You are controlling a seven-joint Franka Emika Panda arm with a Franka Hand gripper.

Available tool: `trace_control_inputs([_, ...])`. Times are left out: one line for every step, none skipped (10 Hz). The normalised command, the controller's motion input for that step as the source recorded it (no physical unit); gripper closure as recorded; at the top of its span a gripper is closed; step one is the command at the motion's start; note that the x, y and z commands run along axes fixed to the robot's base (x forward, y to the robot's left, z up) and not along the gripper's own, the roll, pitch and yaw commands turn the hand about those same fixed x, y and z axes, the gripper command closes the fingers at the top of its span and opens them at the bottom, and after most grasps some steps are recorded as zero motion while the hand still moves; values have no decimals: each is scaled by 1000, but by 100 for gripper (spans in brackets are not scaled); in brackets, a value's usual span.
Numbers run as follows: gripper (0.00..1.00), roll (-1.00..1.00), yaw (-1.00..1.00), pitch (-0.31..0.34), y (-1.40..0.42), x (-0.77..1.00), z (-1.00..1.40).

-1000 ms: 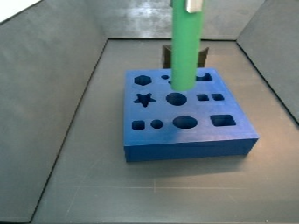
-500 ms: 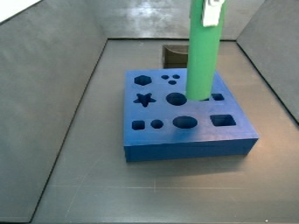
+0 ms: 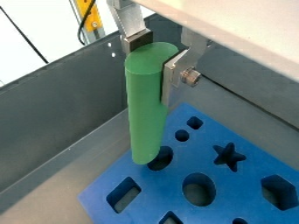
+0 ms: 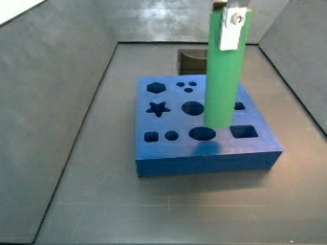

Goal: Pick up the oval object. Move up. Move to above the board. Insert the oval object.
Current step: Insert the oval object.

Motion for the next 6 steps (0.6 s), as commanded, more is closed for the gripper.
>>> trace_control_inputs([100, 0, 0, 0, 103, -183, -234])
trace_control_inputs([100, 11, 0, 0, 86, -234, -280])
trace_control_inputs([100, 0, 0, 0, 0, 0, -20])
trace_control_inputs([100, 0, 0, 0, 0, 0, -126])
trace_control_inputs([100, 0, 0, 0, 0, 0, -151])
trace_control_inputs([100, 0, 0, 0, 0, 0, -197])
